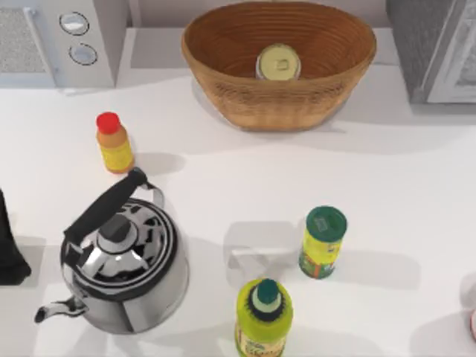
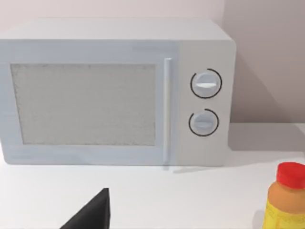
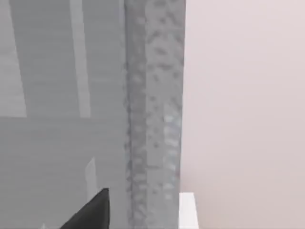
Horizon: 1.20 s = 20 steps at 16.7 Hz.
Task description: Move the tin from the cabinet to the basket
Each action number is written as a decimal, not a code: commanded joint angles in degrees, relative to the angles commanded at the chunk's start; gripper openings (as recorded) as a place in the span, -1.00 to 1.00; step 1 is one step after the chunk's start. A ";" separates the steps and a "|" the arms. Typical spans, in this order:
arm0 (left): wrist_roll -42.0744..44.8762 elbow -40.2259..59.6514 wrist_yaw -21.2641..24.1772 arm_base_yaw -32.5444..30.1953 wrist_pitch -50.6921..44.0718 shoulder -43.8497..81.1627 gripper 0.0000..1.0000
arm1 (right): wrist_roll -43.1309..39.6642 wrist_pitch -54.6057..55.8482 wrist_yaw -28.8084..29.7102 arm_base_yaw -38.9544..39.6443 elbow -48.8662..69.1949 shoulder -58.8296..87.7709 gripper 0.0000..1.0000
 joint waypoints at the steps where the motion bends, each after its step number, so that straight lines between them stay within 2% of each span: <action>1: 0.00 0.00 0.00 0.00 0.00 0.00 1.00 | 0.00 -5.51 -0.10 -0.15 4.58 -0.59 1.00; 7: 0.00 0.00 0.00 0.00 0.00 0.00 1.00 | 0.07 -39.25 -0.14 -0.30 31.59 -5.04 1.00; 11: 0.00 0.00 0.00 0.00 0.00 0.00 1.00 | 0.10 -54.45 0.35 0.26 44.80 -8.17 1.00; 14: 0.00 0.00 0.00 0.00 0.00 0.00 1.00 | 0.10 -59.60 0.61 0.61 49.80 -9.54 1.00; 20: 0.00 0.00 0.00 0.00 0.00 0.00 1.00 | 0.11 -59.88 0.62 0.47 50.32 -9.57 1.00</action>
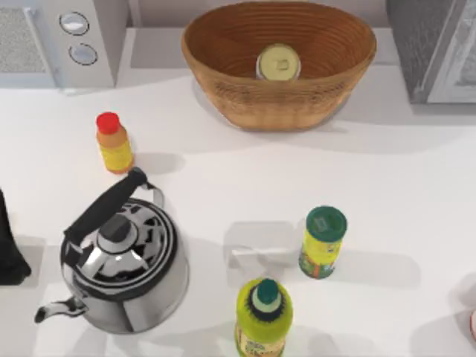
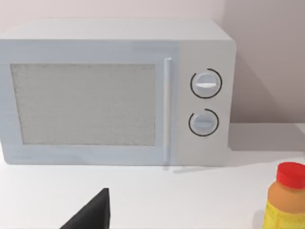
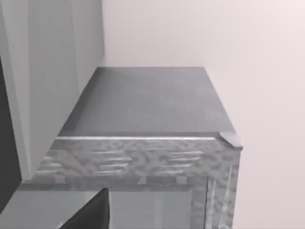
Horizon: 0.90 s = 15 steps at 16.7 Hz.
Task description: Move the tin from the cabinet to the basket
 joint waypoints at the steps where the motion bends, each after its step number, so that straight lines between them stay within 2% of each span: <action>1: 0.00 0.00 0.00 0.00 0.00 0.00 1.00 | -0.01 -0.03 0.58 0.56 0.06 0.02 1.00; 4: 0.00 0.00 0.00 0.00 0.00 0.00 1.00 | -0.07 -0.34 5.73 5.71 0.58 0.21 1.00; 7: 0.00 0.00 0.00 0.00 0.00 0.00 1.00 | -0.15 -0.88 15.63 15.56 1.32 0.44 1.00; 10: 0.00 0.00 0.00 0.00 0.00 0.00 1.00 | -0.26 -1.53 29.22 29.17 1.80 0.47 1.00; 15: 0.00 0.00 0.00 0.00 0.00 0.00 1.00 | -0.42 -2.54 55.27 55.26 1.37 -0.33 1.00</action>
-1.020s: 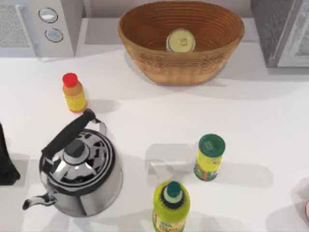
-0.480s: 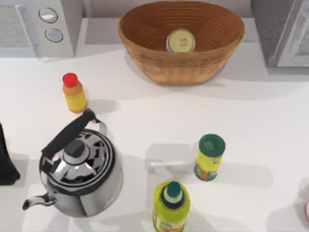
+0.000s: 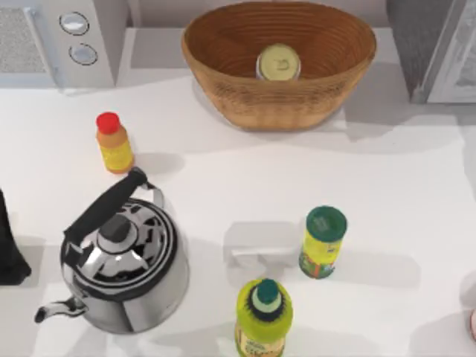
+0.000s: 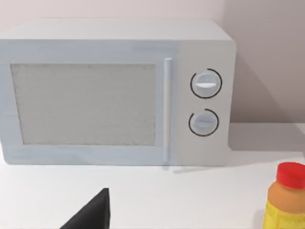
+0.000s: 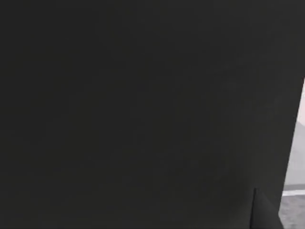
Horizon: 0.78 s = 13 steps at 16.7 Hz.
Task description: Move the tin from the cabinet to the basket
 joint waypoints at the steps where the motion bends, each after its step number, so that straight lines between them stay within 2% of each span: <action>1: 0.00 0.00 0.00 0.00 0.00 0.00 1.00 | -0.03 -0.17 5.01 5.02 -0.27 -0.28 1.00; 4: 0.00 0.00 0.00 0.00 0.00 0.00 1.00 | -0.11 -0.56 18.05 18.12 -1.27 -1.24 1.00; 7: 0.00 0.00 0.00 0.00 0.00 0.00 1.00 | -0.17 -0.79 26.67 26.74 -2.22 -2.10 1.00; 9: 0.00 0.00 0.00 0.00 0.00 0.00 1.00 | -0.20 -0.87 29.39 29.46 -2.56 -2.41 1.00; 13: 0.00 0.00 0.00 0.00 0.00 0.00 1.00 | -0.20 -0.88 29.81 29.88 -2.61 -2.46 1.00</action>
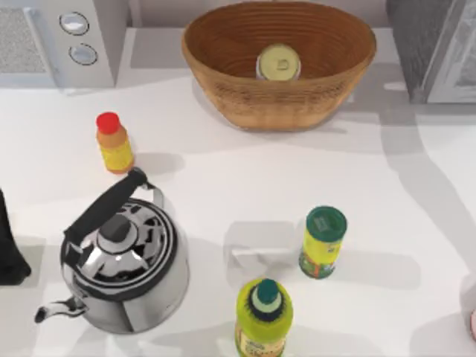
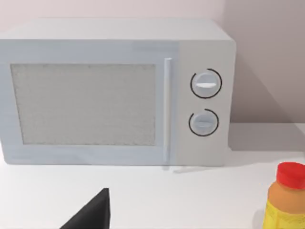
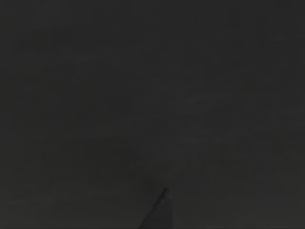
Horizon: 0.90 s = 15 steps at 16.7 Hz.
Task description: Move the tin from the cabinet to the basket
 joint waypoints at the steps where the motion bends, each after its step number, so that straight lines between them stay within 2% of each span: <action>1: 0.00 0.00 0.00 0.00 0.00 0.00 1.00 | -0.69 -0.40 1.05 -1.29 0.44 -1.26 1.00; 9: 0.00 0.00 0.00 0.00 0.00 0.00 1.00 | -0.59 2.13 -3.47 -5.94 6.30 7.08 1.00; 15: 0.00 0.00 0.00 0.00 0.00 0.00 1.00 | -0.69 2.32 -3.58 -5.66 5.26 5.71 1.00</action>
